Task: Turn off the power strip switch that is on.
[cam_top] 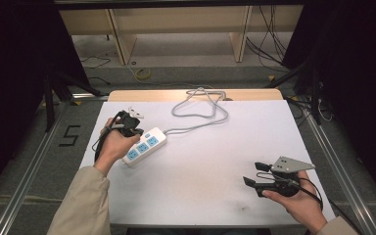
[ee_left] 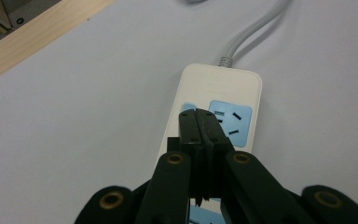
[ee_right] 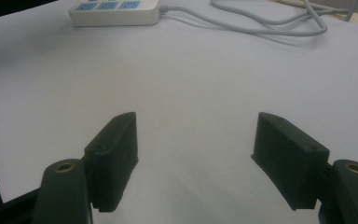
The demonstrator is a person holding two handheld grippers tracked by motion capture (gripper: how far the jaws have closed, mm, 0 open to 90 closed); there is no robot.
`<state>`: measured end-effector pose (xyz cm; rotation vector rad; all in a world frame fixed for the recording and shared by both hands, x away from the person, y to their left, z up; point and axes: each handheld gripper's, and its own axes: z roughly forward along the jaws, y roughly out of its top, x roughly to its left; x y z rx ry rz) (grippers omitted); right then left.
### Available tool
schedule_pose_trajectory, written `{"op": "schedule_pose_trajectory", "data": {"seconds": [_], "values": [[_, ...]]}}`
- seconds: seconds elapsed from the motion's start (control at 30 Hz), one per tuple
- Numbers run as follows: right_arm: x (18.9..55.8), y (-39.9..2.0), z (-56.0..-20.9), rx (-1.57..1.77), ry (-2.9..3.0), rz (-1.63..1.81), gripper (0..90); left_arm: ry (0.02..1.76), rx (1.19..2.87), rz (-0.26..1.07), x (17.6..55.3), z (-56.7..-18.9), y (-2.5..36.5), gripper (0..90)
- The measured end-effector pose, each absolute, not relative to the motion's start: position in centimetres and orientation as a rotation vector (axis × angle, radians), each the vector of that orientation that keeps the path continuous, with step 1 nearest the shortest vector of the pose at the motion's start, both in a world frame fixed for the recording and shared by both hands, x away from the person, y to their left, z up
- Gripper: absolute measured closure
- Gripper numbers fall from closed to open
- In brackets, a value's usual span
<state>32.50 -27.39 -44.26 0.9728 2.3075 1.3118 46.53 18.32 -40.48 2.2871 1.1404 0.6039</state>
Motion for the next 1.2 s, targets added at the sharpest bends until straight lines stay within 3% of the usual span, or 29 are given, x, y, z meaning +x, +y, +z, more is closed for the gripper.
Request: {"op": "schedule_pose_trajectory", "data": {"seconds": [1.2], "values": [[32.5, -27.4, -44.2, 0.967, 2.306, 1.316, 30.9, 0.979, 2.099, 0.550, 43.1, -40.0, 17.9, 87.0]]}}
